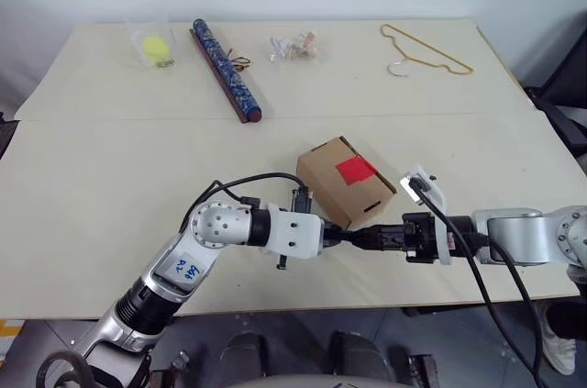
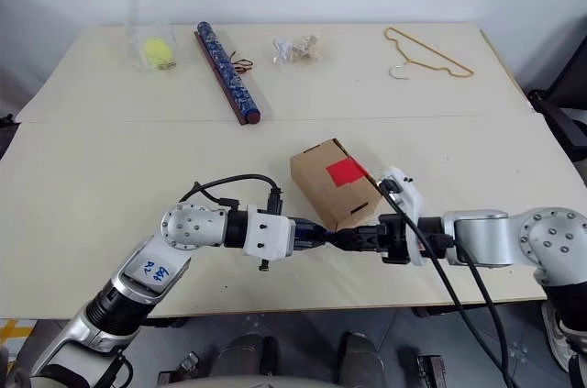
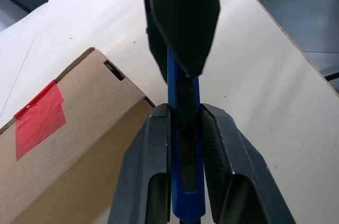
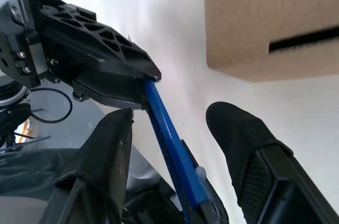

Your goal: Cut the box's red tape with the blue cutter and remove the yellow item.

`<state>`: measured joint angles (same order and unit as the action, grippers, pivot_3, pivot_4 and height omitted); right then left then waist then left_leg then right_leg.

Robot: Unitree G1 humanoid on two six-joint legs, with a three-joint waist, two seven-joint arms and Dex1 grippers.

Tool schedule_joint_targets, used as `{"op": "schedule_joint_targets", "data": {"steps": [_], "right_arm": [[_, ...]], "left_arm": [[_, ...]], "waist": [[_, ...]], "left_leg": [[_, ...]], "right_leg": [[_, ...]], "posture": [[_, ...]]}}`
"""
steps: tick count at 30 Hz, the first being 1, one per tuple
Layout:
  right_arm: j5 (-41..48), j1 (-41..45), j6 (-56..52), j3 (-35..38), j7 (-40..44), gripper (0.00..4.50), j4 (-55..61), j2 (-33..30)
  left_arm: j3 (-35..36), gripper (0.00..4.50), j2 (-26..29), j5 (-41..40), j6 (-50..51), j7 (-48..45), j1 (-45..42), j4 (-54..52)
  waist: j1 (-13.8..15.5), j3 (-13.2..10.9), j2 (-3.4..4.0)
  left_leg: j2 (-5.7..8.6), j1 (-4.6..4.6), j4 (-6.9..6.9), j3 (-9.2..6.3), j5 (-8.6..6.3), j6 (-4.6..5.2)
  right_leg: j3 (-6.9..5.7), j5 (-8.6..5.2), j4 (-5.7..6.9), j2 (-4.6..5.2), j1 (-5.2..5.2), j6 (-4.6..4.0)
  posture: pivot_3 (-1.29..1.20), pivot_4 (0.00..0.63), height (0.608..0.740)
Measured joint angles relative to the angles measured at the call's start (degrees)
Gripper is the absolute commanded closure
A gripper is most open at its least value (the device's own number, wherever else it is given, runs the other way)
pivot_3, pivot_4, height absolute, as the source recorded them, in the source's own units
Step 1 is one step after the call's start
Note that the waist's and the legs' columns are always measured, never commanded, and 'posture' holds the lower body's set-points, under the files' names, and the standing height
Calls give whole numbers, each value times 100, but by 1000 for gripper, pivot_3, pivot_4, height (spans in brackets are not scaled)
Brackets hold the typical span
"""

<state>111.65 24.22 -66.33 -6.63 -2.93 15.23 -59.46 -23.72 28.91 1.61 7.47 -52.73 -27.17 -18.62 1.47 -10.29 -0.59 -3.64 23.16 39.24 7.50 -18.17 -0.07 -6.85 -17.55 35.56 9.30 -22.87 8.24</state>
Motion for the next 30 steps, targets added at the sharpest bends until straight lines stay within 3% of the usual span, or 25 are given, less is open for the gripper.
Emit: {"op": "schedule_joint_targets", "data": {"steps": [7,17,23,26,30], "right_arm": [[123,-21,1,0,52,4351,9,110],[159,-144,11,0,75,4332,8,131],[55,-356,-2,96,237,4332,0,45],[39,-738,-115,646,736,4332,74,-422],[34,-1359,-267,1563,1359,4332,295,-959]], "left_arm": [[0,4016,31,41,7,-67,0,3],[1,4016,26,14,56,-188,1,3],[298,2191,92,-718,319,-474,74,-265],[733,1260,522,-1458,441,-913,407,-528],[1531,1235,912,-2244,677,-1198,635,-484]], "waist": [[-1,0,0],[1,0,0],[-1,0,0],[-1,0,1],[0,0,1]], "left_leg": [[0,0,0,-1,0,0],[0,0,1,-2,0,0],[0,2,1,-3,0,0],[-3,2,-1,-6,0,0],[-3,1,2,-8,0,0]], "right_leg": [[0,0,2,0,0,0],[-2,0,2,0,0,0],[-1,0,1,0,0,0],[-4,0,3,-2,-1,0],[-1,0,-4,-3,0,0]], "posture": [[0,150,740],[0,150,740],[0,150,740],[0,150,740],[0,150,740]]}}
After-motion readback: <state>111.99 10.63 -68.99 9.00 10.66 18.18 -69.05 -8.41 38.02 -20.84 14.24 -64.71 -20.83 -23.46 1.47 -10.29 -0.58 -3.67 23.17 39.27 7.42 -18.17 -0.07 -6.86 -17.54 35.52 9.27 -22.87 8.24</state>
